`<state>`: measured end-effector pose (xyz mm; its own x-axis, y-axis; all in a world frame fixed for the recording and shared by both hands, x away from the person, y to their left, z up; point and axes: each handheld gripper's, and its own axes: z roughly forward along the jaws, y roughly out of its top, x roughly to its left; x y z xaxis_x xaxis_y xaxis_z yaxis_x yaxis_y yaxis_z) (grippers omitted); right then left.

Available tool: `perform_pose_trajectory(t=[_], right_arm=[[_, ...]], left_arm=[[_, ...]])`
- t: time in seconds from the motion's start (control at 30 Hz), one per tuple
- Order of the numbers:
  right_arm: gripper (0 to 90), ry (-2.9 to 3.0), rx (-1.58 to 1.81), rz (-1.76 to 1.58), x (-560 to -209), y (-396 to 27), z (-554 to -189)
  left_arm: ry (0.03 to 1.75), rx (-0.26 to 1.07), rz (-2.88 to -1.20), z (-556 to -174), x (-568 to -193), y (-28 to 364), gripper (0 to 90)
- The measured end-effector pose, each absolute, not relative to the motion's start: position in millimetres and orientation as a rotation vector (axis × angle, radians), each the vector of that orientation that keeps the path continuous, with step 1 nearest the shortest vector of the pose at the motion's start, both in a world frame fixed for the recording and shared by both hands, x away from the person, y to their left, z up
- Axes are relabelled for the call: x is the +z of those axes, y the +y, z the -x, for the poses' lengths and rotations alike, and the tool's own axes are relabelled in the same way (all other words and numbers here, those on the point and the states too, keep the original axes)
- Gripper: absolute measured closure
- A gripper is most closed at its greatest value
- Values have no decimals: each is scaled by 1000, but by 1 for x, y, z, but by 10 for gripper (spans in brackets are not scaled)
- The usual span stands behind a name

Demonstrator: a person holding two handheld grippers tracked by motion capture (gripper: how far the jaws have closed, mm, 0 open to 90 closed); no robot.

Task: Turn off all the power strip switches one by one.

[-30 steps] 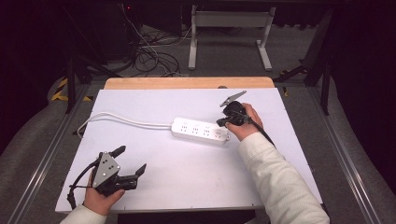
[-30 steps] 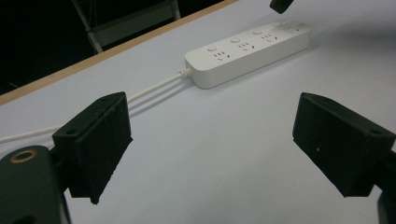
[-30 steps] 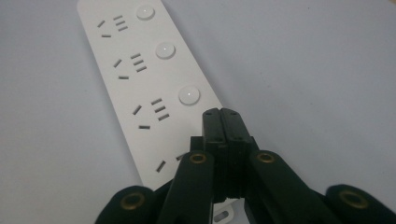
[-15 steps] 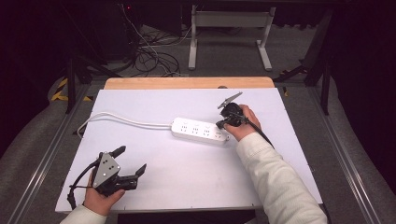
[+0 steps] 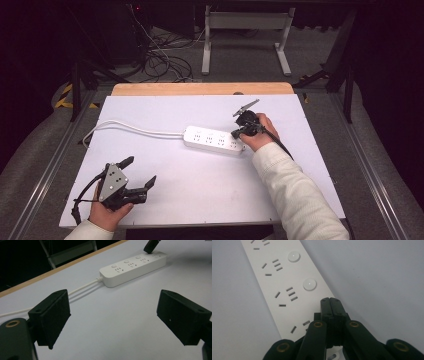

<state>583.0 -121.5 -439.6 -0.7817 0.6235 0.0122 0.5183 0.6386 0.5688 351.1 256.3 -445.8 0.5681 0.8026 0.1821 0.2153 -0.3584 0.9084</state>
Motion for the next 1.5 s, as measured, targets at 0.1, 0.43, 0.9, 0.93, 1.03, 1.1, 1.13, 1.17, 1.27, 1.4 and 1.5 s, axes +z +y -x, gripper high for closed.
perform_pose_trajectory(t=[0.1,0.43,0.9,0.93,1.03,1.1,1.13,1.17,1.27,1.4,1.5], right_arm=[[900,2666,828,-931,-440,-120,-582],[900,2651,801,-934,-439,-117,-580],[900,2586,927,-872,-431,-107,-574],[900,2570,952,-865,-429,-106,-574],[900,2554,985,-859,-427,-104,-574],[900,2553,995,-851,-428,-103,-574],[900,2558,998,-851,-429,-102,-574],[900,2558,998,-853,-430,-101,-574],[900,2558,1012,-859,-432,-99,-576],[900,2571,1002,-866,-436,-96,-578],[900,2580,994,-862,-440,-94,-579]], left_arm=[[828,792,-1869,-351,-446,256,121],[827,790,-1870,-351,-445,257,121],[836,777,-1866,-352,-446,257,121],[836,777,-1866,-352,-446,257,121],[838,775,-1864,-352,-446,257,121],[837,777,-1863,-352,-446,257,121],[837,776,-1864,-352,-446,257,121],[838,774,-1865,-352,-446,257,121],[837,775,-1862,-351,-446,257,121],[838,772,-1864,-352,-446,257,121],[837,771,-1864,-352,-446,256,121]])
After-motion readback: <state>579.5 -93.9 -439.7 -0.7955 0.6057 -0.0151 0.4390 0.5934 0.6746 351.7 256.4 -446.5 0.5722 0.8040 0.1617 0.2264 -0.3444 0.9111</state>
